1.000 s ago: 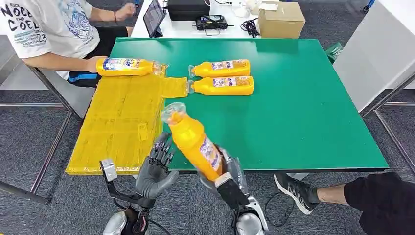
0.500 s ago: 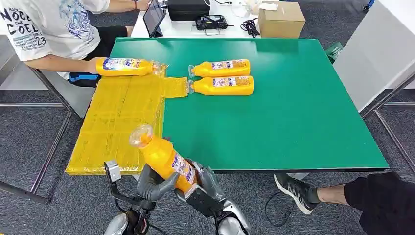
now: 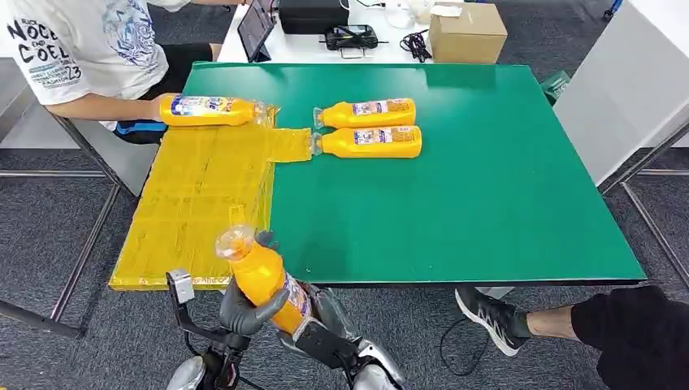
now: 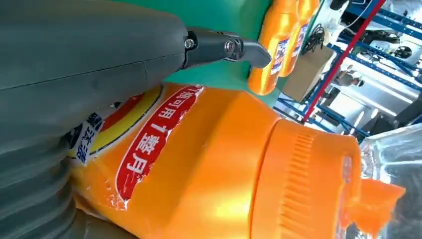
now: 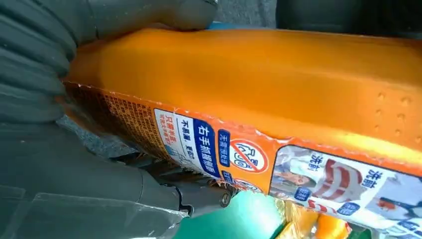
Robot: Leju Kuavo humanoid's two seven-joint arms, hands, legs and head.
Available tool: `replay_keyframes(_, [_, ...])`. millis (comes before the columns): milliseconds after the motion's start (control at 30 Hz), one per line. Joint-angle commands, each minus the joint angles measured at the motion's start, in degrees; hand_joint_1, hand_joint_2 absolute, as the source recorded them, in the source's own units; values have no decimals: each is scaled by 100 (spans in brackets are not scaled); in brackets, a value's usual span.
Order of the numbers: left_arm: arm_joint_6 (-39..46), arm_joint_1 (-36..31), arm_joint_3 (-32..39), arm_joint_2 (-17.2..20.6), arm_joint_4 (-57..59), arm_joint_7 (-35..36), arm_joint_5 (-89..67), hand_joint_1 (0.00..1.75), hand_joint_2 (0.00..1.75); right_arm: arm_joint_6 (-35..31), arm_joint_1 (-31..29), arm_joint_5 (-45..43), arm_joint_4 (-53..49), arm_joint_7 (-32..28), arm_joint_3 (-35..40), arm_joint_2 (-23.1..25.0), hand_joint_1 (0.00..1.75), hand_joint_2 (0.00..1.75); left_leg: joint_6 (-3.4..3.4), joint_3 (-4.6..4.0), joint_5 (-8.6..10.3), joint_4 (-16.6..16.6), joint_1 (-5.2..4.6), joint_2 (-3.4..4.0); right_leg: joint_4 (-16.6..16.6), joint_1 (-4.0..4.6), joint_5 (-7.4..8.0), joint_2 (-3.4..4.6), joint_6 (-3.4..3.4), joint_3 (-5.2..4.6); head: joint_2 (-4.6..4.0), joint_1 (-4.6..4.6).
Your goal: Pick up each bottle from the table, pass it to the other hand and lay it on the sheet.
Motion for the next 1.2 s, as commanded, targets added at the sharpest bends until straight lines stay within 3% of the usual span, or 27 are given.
replay_keyframes(33, [-102,-344,-284,63,311,20,13,0,175,130,-27,81,611,-5,533,-37,175,175,-12,54,-20,-7,9,-7,-9,10,-22,-9,-18,58,0,0])
replay_keyframes(100, [-102,-344,-284,63,311,20,13,0,175,130,-27,81,611,-5,533,-37,175,175,-6,19,-5,-5,5,-9,-6,5,-8,-9,-9,22,0,0])
replay_keyframes(300, [-142,-323,-269,46,340,-26,35,0,175,178,-73,27,650,3,666,-31,175,175,-11,49,-17,-8,9,-9,-9,11,-20,-11,-16,53,0,-2])
replay_keyframes(333, [-187,-316,-254,35,312,-58,79,14,175,179,-80,7,659,5,683,-33,175,175,-9,35,-12,-5,8,-8,-7,9,-14,-10,-13,38,0,-2])
replay_keyframes(367, [-241,-308,-232,23,280,-45,153,89,175,177,-89,-30,675,4,713,-40,175,175,-7,25,-8,-5,6,-8,-6,7,-10,-9,-10,28,0,0])
replay_keyframes(400, [-281,-303,-244,29,249,-35,182,175,175,167,-92,-54,674,2,729,-44,175,175,-9,37,-13,-5,8,-8,-7,9,-15,-10,-13,40,0,-2])
replay_keyframes(500, [-394,-273,-293,65,167,-39,247,175,175,132,-101,-104,605,3,722,-56,171,175,-6,20,-7,-4,6,-8,-4,6,-9,-9,-9,22,0,-2])
replay_keyframes(533, [-389,-265,-293,69,159,-39,248,175,175,121,-102,-120,582,7,706,-56,169,175,-14,65,-27,-4,12,-6,-5,13,-29,-8,-21,67,0,-2])
replay_keyframes(633, [-483,-271,-327,107,128,-70,282,175,175,135,-110,-134,497,21,707,-65,164,175,-6,19,-8,-1,6,-8,-3,6,-10,-9,-9,22,0,-2])
replay_keyframes(700, [-506,-284,-323,105,114,-86,297,175,175,139,-120,-136,489,26,707,-74,162,175,-10,44,-19,-1,8,-9,-3,10,-22,-11,-15,48,0,0])
replay_keyframes(900, [-499,-321,-213,107,-26,-120,321,175,175,105,-115,-152,450,45,670,-81,152,175,-5,11,-4,-1,4,-9,-1,5,-7,-10,-8,14,0,0])
replay_keyframes(967, [-478,-341,-144,101,-71,-113,332,175,175,98,-111,-154,435,50,654,-83,154,175,-7,20,-8,0,6,-11,-1,7,-12,-13,-10,23,0,-2])
replay_keyframes(1033, [-440,-378,-62,105,-119,-136,318,175,175,84,-113,-162,419,55,632,-77,145,175,-13,54,-25,4,13,-9,-1,14,-27,-12,-20,59,0,-2])
replay_keyframes(1067, [-365,-387,0,95,-145,-159,269,175,175,45,-106,-178,397,72,591,-63,61,175,-6,15,-6,0,7,-10,-1,7,-9,-12,-9,19,0,0])
replay_keyframes(1100, [-205,-387,96,82,-215,-216,125,175,175,-51,-98,-200,350,118,512,-36,0,175,-6,13,-4,0,5,-10,-1,6,-8,-12,-8,15,0,-2])
replay_keyframes(1133, [-114,-382,193,62,-278,-233,14,175,175,-83,-79,-242,256,149,431,-20,0,175,-9,25,-10,1,8,-10,0,9,-14,-13,-13,28,0,-2])
replay_keyframes(1167, [59,-393,294,52,-377,-276,-191,175,175,-161,-66,-256,113,190,345,-13,0,0,-6,11,-4,1,5,-9,1,5,-8,-11,-9,13,0,0])
replay_keyframes(1200, [185,-404,412,17,-466,-341,-445,175,175,-171,-23,-257,-98,246,265,-19,0,0,-5,7,-3,1,5,-8,1,5,-7,-10,-8,9,0,-2])
